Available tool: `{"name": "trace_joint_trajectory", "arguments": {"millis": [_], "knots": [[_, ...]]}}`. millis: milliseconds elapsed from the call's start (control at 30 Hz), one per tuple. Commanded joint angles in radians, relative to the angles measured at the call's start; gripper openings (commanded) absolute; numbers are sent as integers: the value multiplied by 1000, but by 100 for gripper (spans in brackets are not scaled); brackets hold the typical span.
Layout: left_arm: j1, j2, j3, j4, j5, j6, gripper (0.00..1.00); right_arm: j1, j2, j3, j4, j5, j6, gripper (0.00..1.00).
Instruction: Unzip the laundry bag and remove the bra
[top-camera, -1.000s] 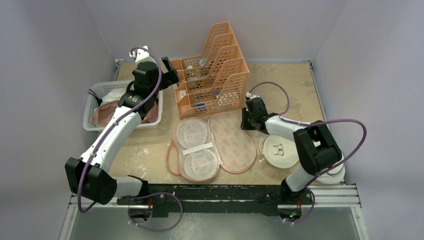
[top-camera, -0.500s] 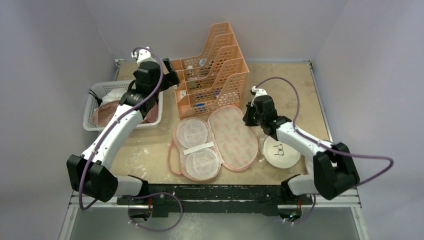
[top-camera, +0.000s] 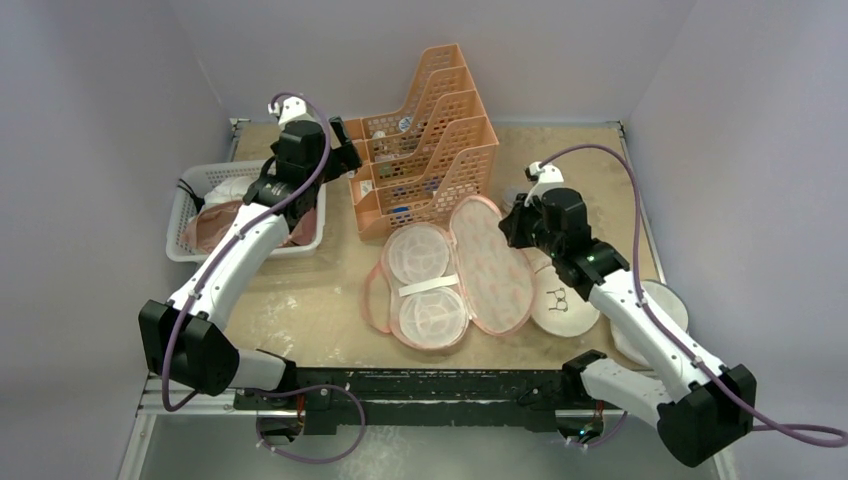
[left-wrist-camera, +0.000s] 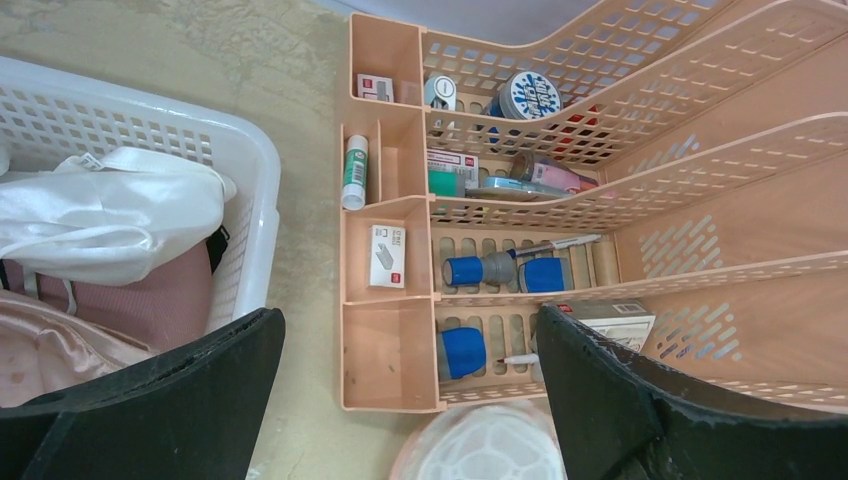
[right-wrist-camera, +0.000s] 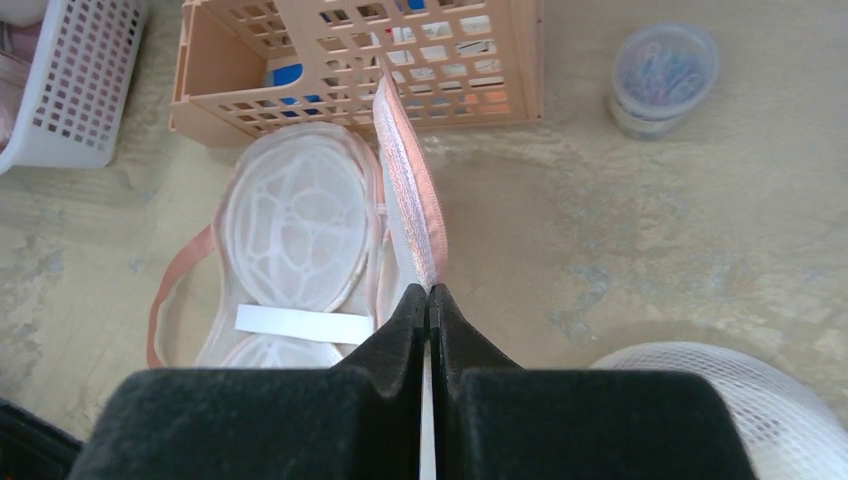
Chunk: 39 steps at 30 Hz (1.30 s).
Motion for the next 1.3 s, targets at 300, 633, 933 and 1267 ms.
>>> {"name": "trace_joint_trajectory", "arguments": {"millis": [300, 633, 933, 1267], "knots": [[-6, 0, 48, 16, 0, -1, 96, 0, 33, 223, -187, -46, -61, 0], [-7, -16, 45, 20, -5, 1, 96, 217, 202, 333, -151, -68, 127, 0], [-6, -14, 37, 28, 4, -3, 95, 311, 372, 303, 14, -1, 285, 2], [-6, -17, 29, 41, 7, -3, 96, 324, 527, 218, 334, -70, 359, 7]]}}
